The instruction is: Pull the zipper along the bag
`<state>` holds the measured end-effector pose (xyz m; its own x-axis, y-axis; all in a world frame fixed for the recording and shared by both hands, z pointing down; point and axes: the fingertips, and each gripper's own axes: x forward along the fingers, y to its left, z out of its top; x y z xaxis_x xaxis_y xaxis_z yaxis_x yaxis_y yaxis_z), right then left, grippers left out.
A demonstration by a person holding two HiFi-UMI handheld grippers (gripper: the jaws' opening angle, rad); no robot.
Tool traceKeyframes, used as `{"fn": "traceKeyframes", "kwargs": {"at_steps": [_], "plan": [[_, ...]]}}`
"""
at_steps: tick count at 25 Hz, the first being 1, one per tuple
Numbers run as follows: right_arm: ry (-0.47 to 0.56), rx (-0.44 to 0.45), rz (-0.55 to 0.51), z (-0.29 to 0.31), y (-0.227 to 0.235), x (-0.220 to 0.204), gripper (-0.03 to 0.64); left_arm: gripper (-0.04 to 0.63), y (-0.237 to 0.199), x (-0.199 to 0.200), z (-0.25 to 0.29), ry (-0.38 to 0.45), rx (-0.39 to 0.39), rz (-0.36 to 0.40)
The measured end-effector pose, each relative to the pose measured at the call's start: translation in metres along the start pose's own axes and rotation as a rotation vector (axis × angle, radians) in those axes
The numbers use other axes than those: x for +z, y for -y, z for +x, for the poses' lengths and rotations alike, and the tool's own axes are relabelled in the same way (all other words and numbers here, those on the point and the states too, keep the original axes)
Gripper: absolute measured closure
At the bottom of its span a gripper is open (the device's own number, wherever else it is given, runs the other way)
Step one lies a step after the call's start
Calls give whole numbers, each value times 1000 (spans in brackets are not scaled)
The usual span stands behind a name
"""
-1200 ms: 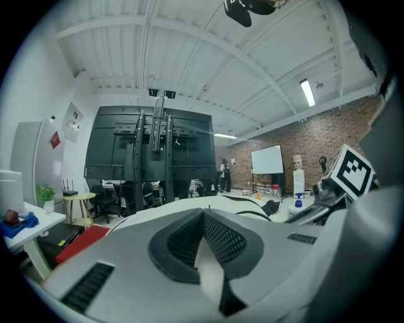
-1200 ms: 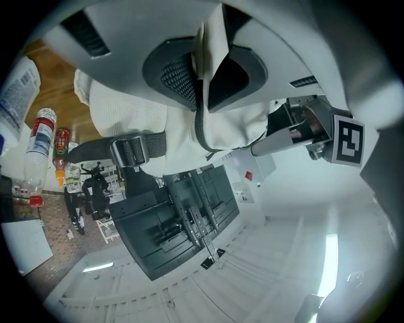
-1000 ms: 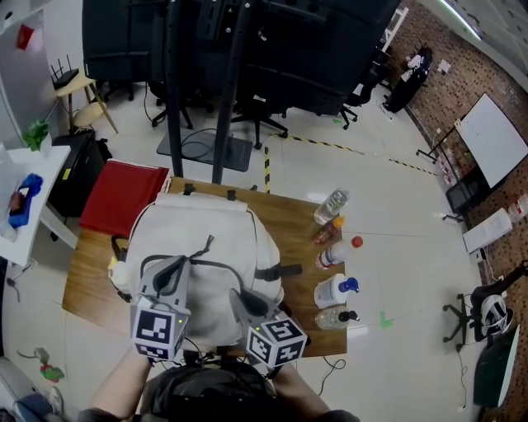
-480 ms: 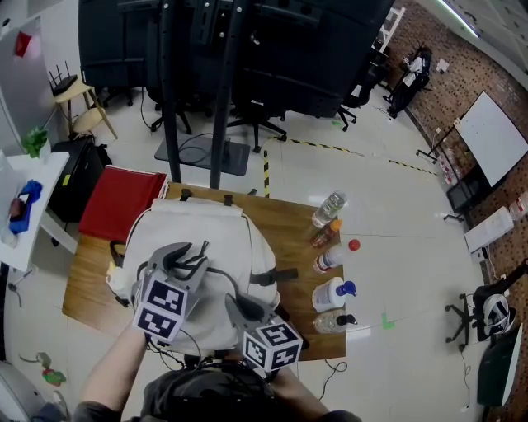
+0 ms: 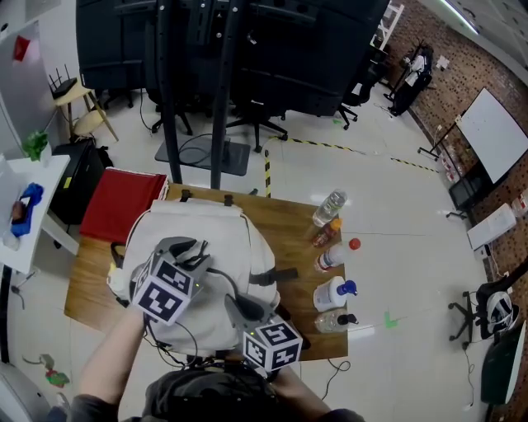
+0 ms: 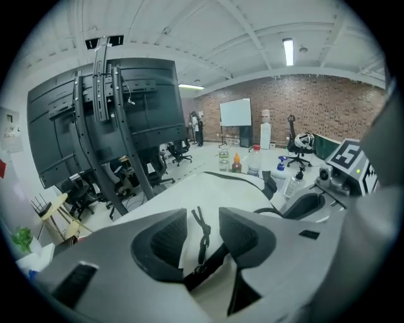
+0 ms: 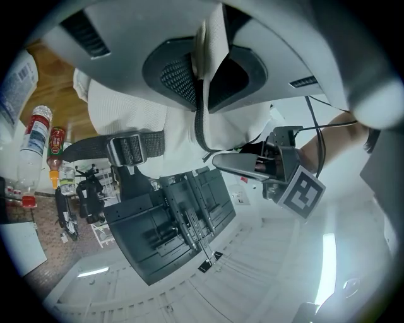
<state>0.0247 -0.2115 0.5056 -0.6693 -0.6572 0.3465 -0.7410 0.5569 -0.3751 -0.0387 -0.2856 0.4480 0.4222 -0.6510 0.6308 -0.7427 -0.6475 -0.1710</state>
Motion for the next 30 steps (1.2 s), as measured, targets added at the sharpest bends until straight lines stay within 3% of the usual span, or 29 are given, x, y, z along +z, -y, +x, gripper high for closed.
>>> {"fn": "traceKeyframes", "kwargs": {"at_steps": [10,19,26,30], "plan": [[-7,5,-9,-3,-1,-2,552,396,3,-15,13,-88,8,-3],[-9,3,-10,-2,-1,-5,552,417,8,-23,15,-69,40,26],[-9,1,-8,-2,0,-5,552,490,19,-25,14,-58,65,157],[-5,-2,-5,-2,0,-4,552,508,20,-24,16,-73,38,167]]}}
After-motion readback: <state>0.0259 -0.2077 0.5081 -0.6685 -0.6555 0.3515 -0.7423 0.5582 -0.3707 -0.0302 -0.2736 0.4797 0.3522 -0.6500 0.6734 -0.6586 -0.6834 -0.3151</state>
